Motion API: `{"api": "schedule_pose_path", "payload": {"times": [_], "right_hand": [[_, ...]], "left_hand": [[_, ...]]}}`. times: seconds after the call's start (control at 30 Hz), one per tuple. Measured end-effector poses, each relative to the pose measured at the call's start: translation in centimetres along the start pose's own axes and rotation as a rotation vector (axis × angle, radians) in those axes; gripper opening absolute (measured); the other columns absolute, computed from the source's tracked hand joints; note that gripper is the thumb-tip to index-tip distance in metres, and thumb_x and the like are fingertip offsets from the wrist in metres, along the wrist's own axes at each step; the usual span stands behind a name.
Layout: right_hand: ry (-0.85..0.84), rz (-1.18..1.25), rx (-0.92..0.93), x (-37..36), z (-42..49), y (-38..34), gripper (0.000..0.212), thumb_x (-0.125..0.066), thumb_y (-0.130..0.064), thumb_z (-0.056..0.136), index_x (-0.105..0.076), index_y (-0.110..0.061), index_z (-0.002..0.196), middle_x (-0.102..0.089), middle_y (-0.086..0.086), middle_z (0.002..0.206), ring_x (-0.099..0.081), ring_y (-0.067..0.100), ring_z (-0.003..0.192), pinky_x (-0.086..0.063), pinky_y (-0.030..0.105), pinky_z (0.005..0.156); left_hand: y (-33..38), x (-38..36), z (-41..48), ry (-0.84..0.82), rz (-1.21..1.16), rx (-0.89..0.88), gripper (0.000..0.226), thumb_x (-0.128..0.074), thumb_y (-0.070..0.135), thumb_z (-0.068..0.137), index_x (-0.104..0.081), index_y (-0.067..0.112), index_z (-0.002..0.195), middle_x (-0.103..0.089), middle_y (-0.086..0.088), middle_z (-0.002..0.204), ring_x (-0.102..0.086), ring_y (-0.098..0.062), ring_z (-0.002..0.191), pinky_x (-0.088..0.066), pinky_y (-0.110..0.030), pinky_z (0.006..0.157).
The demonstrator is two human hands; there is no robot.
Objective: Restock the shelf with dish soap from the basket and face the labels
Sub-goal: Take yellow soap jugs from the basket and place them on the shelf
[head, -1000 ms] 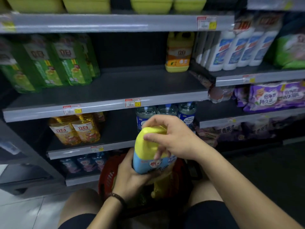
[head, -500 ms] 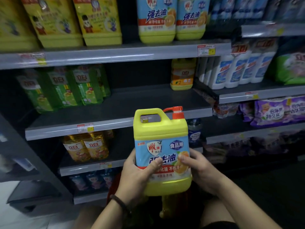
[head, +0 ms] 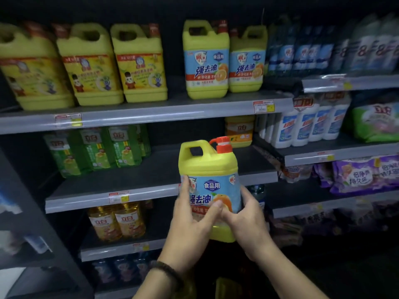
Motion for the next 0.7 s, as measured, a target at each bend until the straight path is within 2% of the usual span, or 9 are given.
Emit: {"api": "schedule_pose_path", "payload": {"times": [0.07,0.13,0.23,0.3,0.37,0.47,0.57,0.63,0.7], "right_hand": [[0.017,-0.046,0.065,-0.8,-0.4,-1.5,0.05,-0.091,-0.028,0.079,-0.07,-0.041,0.123,-0.082,-0.012,0.111,-0.079,0.009,0.102,-0.067,0.042,0.09],[-0.046,-0.134,0.158,-1.5,-1.1,-3.1,0.074,-0.088,-0.027,0.082,-0.055,-0.05,0.144,-0.078,-0.016,0.12,-0.075,0.002,0.109,-0.065,0.035,0.095],[-0.183,-0.329,0.319,-2.3,-2.3,-5.6,0.109,-0.081,-0.04,0.082,-0.012,-0.06,0.164,-0.052,-0.019,0.156,-0.047,-0.003,0.145,-0.046,0.031,0.12],[-0.249,-0.397,0.383,-2.0,-2.2,-7.7,0.104,-0.074,-0.05,0.082,-0.01,-0.062,0.163,-0.027,-0.021,0.172,-0.019,-0.006,0.157,-0.032,0.032,0.129],[-0.247,-0.468,0.438,-1.1,-1.2,-9.4,0.091,-0.064,-0.061,0.084,-0.013,-0.066,0.16,-0.016,-0.028,0.174,-0.01,-0.007,0.158,-0.031,0.04,0.129],[-0.149,-0.453,0.393,1.1,1.6,-10.3,0.082,-0.058,-0.062,0.095,-0.013,-0.06,0.163,-0.028,-0.031,0.168,-0.024,-0.001,0.155,-0.037,0.05,0.125],[-0.254,-0.121,0.25,2.2,3.8,-10.1,0.087,-0.072,-0.05,0.097,-0.017,-0.056,0.165,-0.061,-0.029,0.145,-0.059,0.003,0.137,-0.054,0.045,0.113],[-0.281,-0.043,0.187,3.1,4.7,-10.4,0.091,-0.082,-0.041,0.089,-0.032,-0.039,0.165,-0.072,-0.019,0.135,-0.07,0.008,0.127,-0.06,0.043,0.106],[-0.306,0.036,0.12,3.6,5.5,-10.7,0.079,-0.091,-0.032,0.083,-0.051,-0.026,0.15,-0.078,-0.004,0.128,-0.076,0.019,0.118,-0.064,0.043,0.097]], "left_hand": [[1.4,-0.1,1.2,-0.061,-0.173,0.021,0.12,-0.091,0.052,0.072,-0.01,0.057,0.161,-0.065,0.014,0.141,-0.069,-0.007,0.122,-0.057,-0.042,0.107],[3.1,0.7,2.3,-0.124,-0.255,0.02,0.126,-0.097,0.043,0.068,-0.012,0.055,0.161,-0.072,0.011,0.131,-0.072,-0.012,0.118,-0.059,-0.046,0.103],[5.8,2.4,3.8,-0.152,-0.238,-0.067,0.098,-0.094,0.036,0.067,-0.045,0.025,0.151,-0.075,-0.006,0.126,-0.074,-0.028,0.115,-0.059,-0.058,0.099],[7.2,3.5,4.6,-0.106,-0.274,-0.099,0.079,-0.092,0.031,0.068,-0.058,0.012,0.136,-0.075,-0.014,0.123,-0.074,-0.035,0.114,-0.058,-0.062,0.098],[8.3,4.4,5.7,-0.06,-0.363,-0.105,0.068,-0.089,0.026,0.072,-0.062,0.006,0.131,-0.075,-0.018,0.122,-0.074,-0.039,0.113,-0.058,-0.062,0.097],[9.7,5.4,7.0,-0.013,-0.489,-0.083,0.055,-0.081,0.019,0.077,-0.066,0.004,0.127,-0.076,-0.022,0.119,-0.076,-0.041,0.107,-0.062,-0.058,0.09],[10.5,5.1,7.5,-0.058,-0.531,-0.056,0.054,-0.079,0.02,0.077,-0.067,0.005,0.127,-0.076,-0.023,0.118,-0.076,-0.042,0.106,-0.064,-0.055,0.085],[10.7,4.8,7.9,-0.091,-0.544,-0.03,0.054,-0.079,0.021,0.077,-0.067,0.005,0.128,-0.075,-0.025,0.119,-0.075,-0.044,0.106,-0.064,-0.056,0.085],[10.9,4.4,8.2,-0.135,-0.546,-0.025,0.055,-0.077,0.023,0.08,-0.065,0.004,0.13,-0.074,-0.027,0.12,-0.074,-0.045,0.107,-0.063,-0.057,0.086]]}}
Point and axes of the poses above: each hand's wrist, its own z-axis towards the middle knuckle, its own x-axis out of the back of the hand, y = z × x, the point moved 4 cm from there along z, towards the middle knuckle
